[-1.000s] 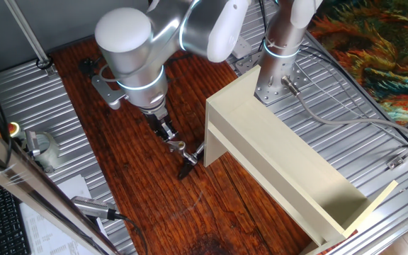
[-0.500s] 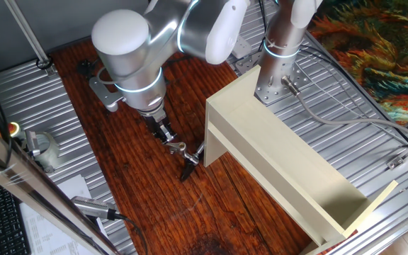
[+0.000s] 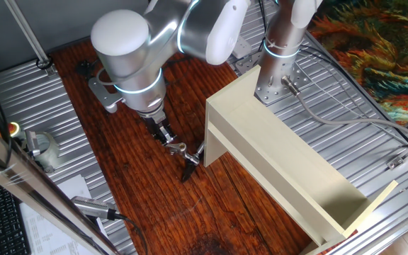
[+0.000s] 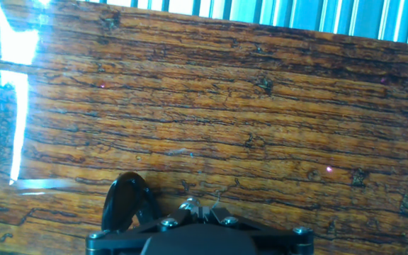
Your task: Turn on the water tap
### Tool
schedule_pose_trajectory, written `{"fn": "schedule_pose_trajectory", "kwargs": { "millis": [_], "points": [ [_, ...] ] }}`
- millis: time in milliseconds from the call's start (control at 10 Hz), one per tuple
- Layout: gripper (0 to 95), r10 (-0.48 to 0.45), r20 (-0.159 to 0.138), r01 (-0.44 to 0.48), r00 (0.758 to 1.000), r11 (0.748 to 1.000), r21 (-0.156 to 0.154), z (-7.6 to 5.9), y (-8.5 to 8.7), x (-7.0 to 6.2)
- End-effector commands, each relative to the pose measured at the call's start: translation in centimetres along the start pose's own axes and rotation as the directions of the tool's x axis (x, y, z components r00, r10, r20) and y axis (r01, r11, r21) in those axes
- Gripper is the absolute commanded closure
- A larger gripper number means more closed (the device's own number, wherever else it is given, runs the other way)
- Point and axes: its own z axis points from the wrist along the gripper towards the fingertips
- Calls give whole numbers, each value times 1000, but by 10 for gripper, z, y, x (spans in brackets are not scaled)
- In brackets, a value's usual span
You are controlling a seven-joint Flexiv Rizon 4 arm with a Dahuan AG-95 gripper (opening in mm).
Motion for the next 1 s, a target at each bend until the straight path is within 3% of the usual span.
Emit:
{"fn": "schedule_pose_trajectory", "kwargs": {
  "millis": [100, 600, 1000],
  "points": [
    [950, 0, 3, 0, 1000, 1000, 0, 0, 0, 0],
    [950, -33, 3, 33, 999, 999, 15, 7, -8, 7],
    [950, -131, -6, 131, 991, 991, 37, 6, -13, 17]
  ]
}}
